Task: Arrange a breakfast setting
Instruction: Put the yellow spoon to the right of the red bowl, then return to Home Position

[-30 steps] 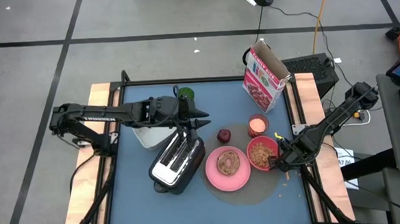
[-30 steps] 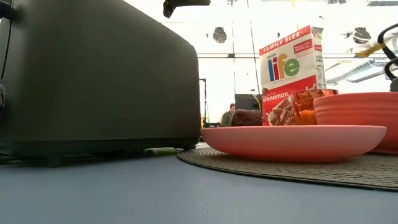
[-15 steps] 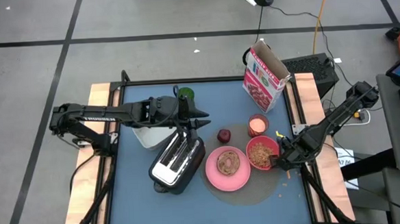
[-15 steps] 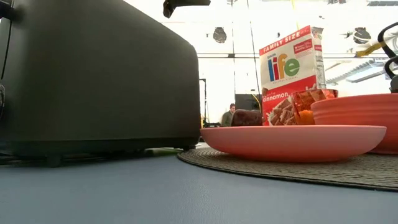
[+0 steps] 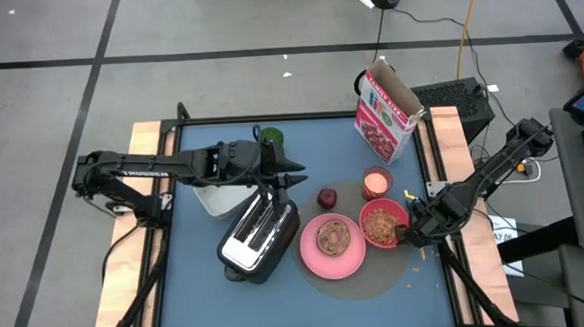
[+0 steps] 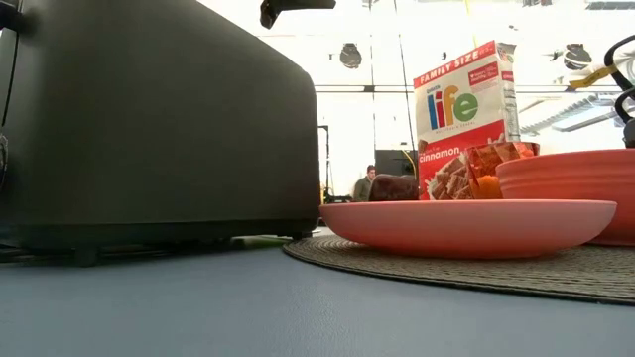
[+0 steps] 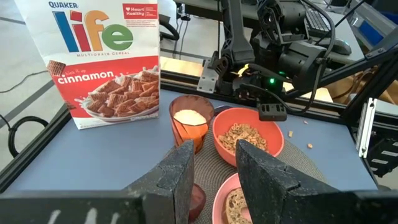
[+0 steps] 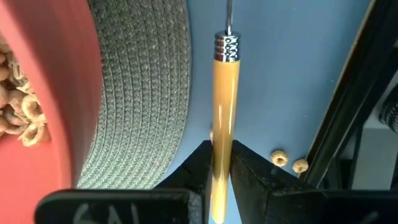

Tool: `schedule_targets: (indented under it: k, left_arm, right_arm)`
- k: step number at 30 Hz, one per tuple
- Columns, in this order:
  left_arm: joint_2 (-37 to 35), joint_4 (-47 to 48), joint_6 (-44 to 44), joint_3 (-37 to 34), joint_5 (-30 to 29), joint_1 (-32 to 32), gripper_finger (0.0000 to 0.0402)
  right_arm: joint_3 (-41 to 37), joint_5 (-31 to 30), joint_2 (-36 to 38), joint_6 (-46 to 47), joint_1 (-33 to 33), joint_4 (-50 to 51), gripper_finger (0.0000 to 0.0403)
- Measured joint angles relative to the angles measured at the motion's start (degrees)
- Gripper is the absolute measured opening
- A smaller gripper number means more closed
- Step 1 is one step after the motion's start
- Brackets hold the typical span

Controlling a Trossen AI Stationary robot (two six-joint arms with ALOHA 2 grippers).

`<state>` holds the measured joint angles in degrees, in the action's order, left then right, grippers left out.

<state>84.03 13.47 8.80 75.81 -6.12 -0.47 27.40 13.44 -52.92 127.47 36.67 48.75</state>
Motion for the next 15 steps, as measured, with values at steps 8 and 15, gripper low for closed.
schedule_targets:
  k: [8,15]
  left_arm:
    - [0.00,0.00,0.00,0.00,0.01,-0.01,0.0124]
    - [0.00,0.00,0.00,0.00,0.00,-0.02,0.0124]
  right_arm:
    - [0.00,-0.03,-0.01,0.01,0.00,-0.04,0.0052]
    - [0.00,0.05,-0.01,0.87,0.00,-0.07,0.0054]
